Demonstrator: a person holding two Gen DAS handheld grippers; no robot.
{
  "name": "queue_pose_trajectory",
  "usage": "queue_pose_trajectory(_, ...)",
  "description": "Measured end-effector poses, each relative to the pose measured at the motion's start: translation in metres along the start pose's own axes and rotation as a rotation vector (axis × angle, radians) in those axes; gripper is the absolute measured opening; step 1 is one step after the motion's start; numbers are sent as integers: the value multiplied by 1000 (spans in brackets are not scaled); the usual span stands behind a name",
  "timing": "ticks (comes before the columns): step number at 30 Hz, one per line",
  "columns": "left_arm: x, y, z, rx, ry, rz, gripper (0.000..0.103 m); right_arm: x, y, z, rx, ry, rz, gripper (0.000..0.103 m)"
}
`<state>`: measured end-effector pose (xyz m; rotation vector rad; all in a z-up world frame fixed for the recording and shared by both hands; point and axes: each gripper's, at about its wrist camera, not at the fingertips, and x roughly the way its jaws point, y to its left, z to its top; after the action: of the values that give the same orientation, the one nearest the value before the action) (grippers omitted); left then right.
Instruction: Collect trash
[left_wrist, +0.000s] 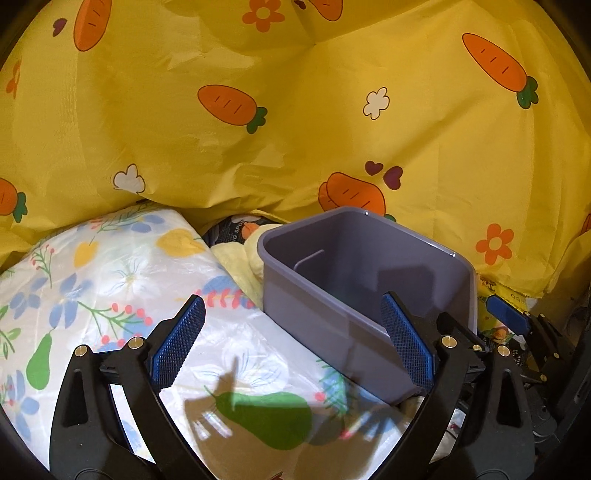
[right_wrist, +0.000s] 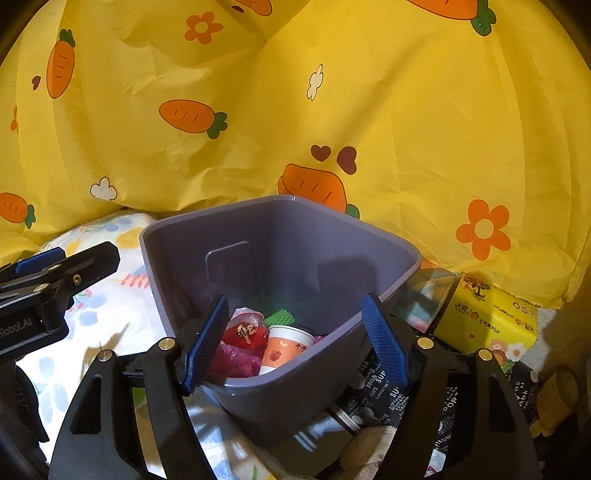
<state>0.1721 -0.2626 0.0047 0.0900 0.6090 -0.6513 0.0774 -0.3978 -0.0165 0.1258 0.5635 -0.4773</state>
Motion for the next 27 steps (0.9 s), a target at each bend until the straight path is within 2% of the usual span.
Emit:
queue_pose_trajectory(3, -14, 4, -8, -1, -3, 32, 94, -13, 3, -5, -2, -13, 0, 82)
queue_pose_trajectory(12, -75, 15, -43, 2, -76, 132, 97, -55, 22, -24, -54, -51, 32, 90)
queue_pose_trajectory(15, -94, 14, -57, 26, -87, 178, 97, -75, 28, -31, -57, -81, 47, 96)
queue_pose_trajectory(21, -138, 19, -86, 2, -165, 223, 97, -109, 40, -46, -71, -123, 81, 97)
queue_pose_trajectory(27, -168, 38, -115, -54, -186, 249, 97, -132, 49, -66, -88, -124, 101, 97)
